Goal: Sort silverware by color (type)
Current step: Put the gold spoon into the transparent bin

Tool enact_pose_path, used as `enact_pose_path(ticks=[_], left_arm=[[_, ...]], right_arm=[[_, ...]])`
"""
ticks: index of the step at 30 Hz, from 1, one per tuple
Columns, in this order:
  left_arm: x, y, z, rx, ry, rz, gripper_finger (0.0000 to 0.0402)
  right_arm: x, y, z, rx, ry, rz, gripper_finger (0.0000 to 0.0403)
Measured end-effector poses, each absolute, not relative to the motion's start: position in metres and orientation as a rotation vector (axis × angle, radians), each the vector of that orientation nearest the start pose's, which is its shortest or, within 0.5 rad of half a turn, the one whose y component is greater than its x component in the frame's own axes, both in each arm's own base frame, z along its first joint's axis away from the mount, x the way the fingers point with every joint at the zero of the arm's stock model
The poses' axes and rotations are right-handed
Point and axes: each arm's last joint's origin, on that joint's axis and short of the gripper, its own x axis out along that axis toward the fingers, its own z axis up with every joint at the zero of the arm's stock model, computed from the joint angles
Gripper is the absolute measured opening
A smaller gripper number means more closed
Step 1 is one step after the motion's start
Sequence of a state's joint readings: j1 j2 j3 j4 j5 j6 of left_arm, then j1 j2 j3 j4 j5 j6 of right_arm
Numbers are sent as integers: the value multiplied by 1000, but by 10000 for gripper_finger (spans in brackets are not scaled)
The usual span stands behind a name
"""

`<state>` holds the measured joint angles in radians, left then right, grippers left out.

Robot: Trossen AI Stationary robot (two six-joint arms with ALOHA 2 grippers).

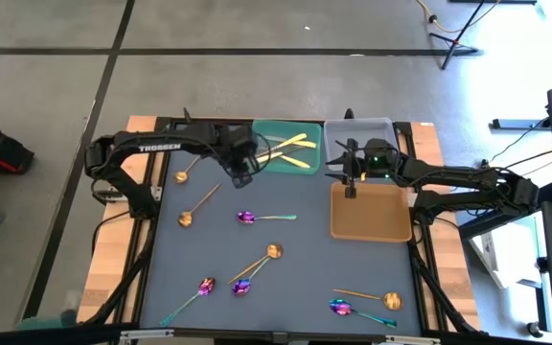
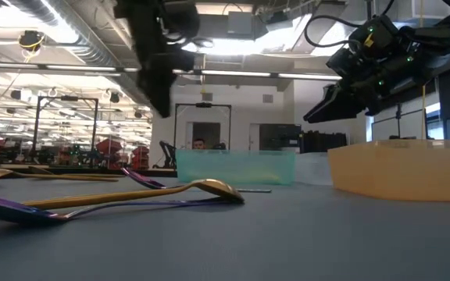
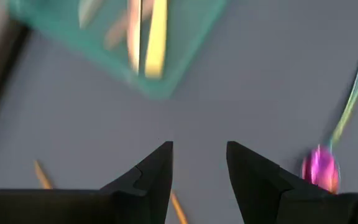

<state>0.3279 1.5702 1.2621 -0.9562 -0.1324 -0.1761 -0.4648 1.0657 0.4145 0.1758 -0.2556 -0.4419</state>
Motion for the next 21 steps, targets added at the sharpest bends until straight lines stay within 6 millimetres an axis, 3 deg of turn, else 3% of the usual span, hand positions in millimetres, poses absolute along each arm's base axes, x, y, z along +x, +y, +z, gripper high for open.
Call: enact_pose_path(ticks=[7, 21], left_arm=[[260, 90, 243, -455, 1439, 663, 145], [226, 73, 176, -553, 1628, 738, 141]], right_arm=[[190, -87, 190, -188, 475, -121, 152], [186, -84, 181, -19, 481, -129, 152]])
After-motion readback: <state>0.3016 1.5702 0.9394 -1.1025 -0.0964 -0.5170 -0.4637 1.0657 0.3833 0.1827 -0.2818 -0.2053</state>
